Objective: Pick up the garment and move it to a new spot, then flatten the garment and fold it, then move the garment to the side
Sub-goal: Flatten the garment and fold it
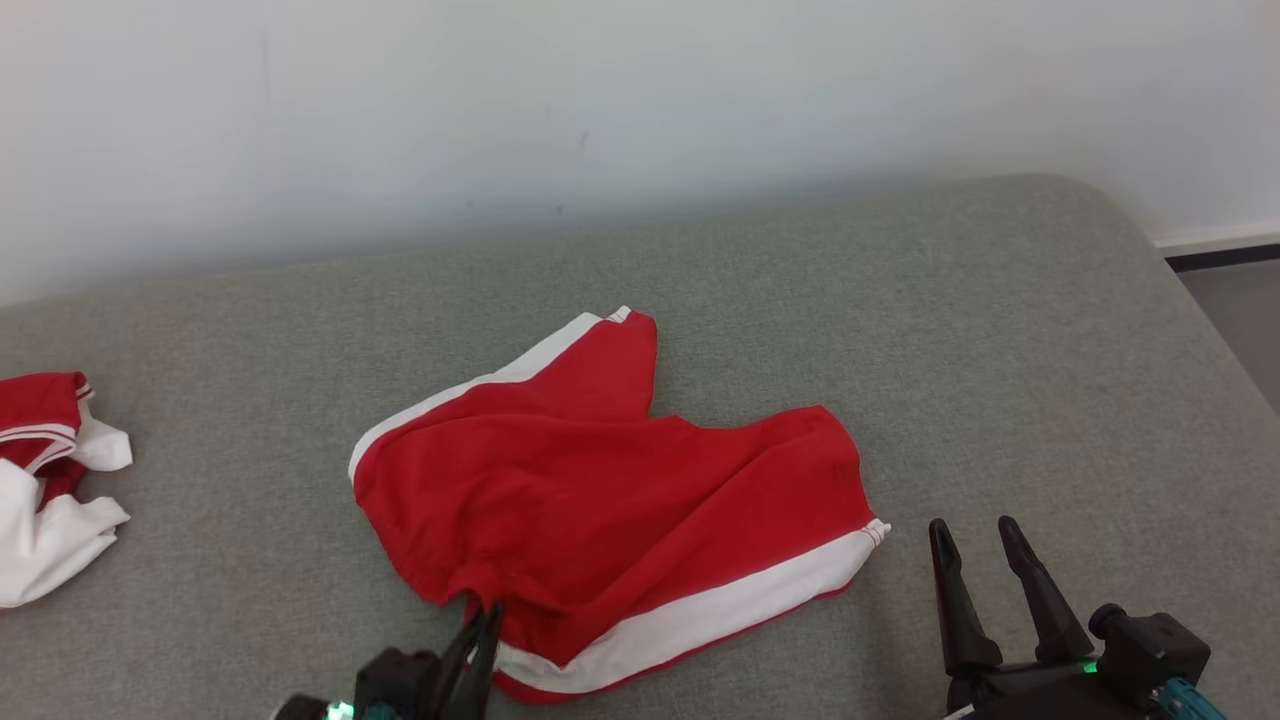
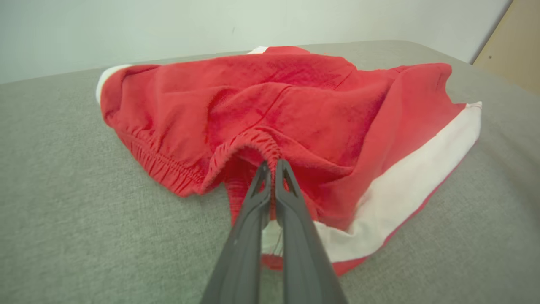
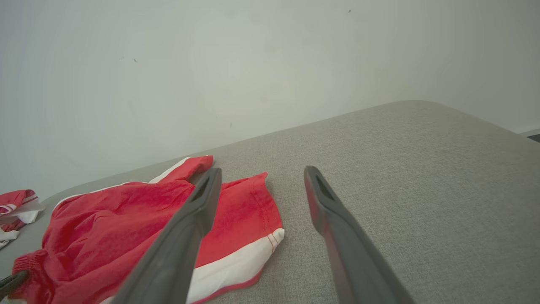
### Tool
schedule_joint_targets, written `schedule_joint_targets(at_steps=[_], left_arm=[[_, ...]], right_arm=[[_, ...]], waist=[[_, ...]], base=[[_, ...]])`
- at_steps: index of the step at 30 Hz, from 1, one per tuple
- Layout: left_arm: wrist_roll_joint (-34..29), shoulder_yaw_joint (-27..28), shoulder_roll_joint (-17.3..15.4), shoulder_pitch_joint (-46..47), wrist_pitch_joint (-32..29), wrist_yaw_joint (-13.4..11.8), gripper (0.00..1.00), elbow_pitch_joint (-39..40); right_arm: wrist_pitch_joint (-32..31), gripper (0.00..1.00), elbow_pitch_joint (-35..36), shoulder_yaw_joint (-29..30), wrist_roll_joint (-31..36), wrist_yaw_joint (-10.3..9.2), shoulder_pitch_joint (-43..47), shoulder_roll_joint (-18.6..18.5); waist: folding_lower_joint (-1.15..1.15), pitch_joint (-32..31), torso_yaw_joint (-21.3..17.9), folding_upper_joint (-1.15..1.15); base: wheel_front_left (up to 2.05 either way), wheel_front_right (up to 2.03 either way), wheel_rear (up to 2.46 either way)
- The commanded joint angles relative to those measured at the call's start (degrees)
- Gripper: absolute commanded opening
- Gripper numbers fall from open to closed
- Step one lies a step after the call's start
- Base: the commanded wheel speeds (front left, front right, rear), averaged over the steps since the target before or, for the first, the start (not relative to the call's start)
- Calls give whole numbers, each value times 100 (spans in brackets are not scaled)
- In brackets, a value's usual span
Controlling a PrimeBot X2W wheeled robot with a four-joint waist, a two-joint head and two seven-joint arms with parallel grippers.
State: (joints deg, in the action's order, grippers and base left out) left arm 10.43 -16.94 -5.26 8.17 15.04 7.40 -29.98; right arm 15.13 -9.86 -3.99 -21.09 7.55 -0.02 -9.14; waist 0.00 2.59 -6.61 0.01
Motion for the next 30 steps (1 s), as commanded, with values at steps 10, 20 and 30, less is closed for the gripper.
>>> schedule_joint_targets(at_steps=[10,20,30], left_arm=[[235,157,-287,933,20,3,0,-429],[246,270,-195,739,21,4,100,-518],[89,488,-157,-11,21,4,100,209]], right_arm=[[1,100,-211,-125,-54,-14,-304,34],[2,100,-316,-49,-33,-14,-191,110],[2,100,-252,50,5,-14,53,183]], waist=[[0,204,-249,-1],[0,72,-175,-1],[0,-188,217,-1]], base=[[0,0,0],[0,0,0],[0,0,0]])
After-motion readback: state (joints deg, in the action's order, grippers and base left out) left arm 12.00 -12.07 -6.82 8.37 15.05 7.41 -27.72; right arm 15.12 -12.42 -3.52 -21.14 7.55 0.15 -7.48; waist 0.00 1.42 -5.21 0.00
